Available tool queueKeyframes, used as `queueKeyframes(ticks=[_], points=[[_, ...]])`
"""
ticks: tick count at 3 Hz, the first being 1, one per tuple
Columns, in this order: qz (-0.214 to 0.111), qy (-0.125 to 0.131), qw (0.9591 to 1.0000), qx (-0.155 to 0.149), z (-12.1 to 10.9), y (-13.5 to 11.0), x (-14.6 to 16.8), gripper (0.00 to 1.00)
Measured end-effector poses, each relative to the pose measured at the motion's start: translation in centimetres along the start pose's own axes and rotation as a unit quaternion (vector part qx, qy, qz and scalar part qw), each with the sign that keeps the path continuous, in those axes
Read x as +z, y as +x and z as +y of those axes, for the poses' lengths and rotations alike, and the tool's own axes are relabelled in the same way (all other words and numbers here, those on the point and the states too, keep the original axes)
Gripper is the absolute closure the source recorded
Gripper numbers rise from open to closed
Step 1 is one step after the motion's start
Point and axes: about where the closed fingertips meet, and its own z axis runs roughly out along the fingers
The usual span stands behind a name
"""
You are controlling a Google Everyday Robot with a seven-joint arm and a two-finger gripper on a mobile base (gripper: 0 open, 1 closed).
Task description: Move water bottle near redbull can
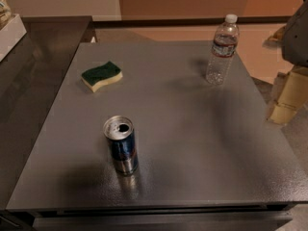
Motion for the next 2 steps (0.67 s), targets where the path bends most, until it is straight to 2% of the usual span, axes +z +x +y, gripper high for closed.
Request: queueKeyframes(ticks=[2], points=[[-0.008, -0.001, 0.9999, 0.006, -0.33, -0.08, -0.04, 0.00]])
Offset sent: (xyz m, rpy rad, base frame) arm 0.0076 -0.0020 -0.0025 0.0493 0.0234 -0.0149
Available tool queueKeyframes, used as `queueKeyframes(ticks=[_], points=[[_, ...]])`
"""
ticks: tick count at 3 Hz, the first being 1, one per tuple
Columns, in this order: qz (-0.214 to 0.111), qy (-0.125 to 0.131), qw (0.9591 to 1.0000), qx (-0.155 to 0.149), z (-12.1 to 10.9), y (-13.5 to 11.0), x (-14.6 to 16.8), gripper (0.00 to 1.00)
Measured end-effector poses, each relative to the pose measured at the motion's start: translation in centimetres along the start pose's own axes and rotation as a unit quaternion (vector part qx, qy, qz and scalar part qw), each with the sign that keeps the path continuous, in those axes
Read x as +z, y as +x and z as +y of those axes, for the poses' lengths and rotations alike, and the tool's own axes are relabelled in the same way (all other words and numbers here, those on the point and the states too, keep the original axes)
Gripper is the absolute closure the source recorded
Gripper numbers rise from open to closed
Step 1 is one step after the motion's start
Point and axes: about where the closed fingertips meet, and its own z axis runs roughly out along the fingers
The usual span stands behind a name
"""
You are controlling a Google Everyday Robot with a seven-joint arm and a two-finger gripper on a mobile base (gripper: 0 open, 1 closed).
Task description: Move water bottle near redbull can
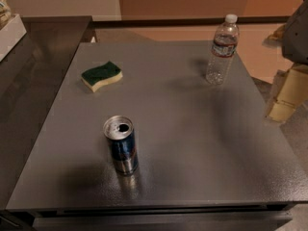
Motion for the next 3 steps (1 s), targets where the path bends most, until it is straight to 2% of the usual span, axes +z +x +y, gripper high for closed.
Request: queueKeyframes(ticks=[1, 2, 3], points=[[-0.020, 0.000, 0.9995, 0.023, -1.3, 0.2, 0.8, 0.00], [-0.053, 0.003, 0.9968, 0.060, -3.6, 0.5, 2.2, 0.00], [-0.089, 0.009, 0.9905, 0.104, -6.2, 0.8, 3.7, 0.00]])
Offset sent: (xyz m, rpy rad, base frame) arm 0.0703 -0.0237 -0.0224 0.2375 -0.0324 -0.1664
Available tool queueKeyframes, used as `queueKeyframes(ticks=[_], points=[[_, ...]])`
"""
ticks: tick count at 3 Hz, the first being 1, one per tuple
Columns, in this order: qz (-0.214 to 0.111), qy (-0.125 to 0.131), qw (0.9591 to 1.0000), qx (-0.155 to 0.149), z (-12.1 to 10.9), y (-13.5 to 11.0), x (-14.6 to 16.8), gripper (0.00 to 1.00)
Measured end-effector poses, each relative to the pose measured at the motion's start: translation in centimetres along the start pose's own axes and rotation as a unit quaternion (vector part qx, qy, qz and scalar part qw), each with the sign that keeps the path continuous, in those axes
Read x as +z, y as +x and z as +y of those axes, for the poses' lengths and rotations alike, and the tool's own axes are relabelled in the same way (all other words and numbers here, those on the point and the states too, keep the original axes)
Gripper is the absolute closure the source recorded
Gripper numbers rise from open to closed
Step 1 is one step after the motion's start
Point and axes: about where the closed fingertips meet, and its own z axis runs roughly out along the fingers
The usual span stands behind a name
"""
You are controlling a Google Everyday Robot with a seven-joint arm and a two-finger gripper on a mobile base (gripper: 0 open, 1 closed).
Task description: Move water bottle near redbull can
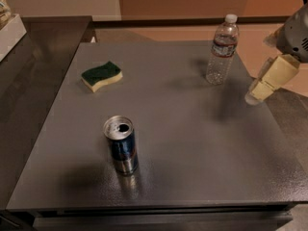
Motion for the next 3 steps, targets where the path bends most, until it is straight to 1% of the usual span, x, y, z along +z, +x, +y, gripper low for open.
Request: queueKeyframes(ticks=[1, 2, 3], points=[[-0.037, 0.013, 0.9985, 0.037, -3.1, -0.4, 1.1, 0.00], [-0.080, 0.032, 0.9946, 0.057, -7.1, -1.8, 2.5, 0.00], [-0.103, 0.039, 0.9918, 0.065, -9.3, -2.7, 3.3, 0.00]])
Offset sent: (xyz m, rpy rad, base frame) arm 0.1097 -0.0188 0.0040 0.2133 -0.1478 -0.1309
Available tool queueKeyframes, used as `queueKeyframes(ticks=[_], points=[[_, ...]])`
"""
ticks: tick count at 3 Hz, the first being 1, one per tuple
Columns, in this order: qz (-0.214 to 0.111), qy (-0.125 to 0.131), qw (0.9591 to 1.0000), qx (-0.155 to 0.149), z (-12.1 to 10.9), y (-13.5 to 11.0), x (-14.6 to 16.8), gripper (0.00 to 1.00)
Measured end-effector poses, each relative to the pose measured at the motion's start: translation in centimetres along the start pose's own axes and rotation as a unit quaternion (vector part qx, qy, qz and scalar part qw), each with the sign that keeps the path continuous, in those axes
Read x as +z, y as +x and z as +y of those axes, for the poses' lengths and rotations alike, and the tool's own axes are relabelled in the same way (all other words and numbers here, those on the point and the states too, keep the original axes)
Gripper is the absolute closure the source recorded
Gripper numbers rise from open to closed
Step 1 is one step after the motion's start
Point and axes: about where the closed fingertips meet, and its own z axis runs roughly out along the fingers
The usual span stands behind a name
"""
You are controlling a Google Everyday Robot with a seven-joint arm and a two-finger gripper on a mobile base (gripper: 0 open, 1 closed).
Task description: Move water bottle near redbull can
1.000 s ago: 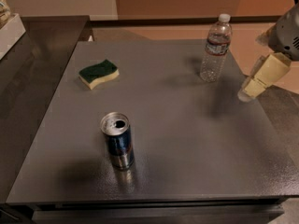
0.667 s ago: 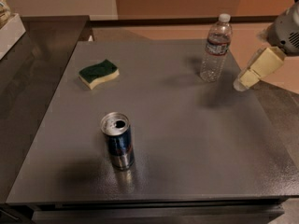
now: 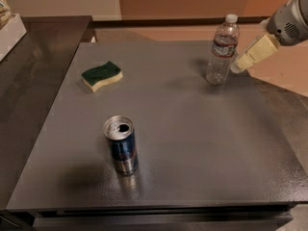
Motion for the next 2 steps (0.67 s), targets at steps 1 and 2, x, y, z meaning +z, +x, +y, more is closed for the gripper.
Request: queueKeyframes(ticks=[1, 2], points=[[-0.020, -0.011, 0.9996, 0.014, -1.2, -0.9, 1.7, 0.00], [-0.040, -0.034, 0.9983, 0.026, -1.5, -1.8, 3.3, 0.00]])
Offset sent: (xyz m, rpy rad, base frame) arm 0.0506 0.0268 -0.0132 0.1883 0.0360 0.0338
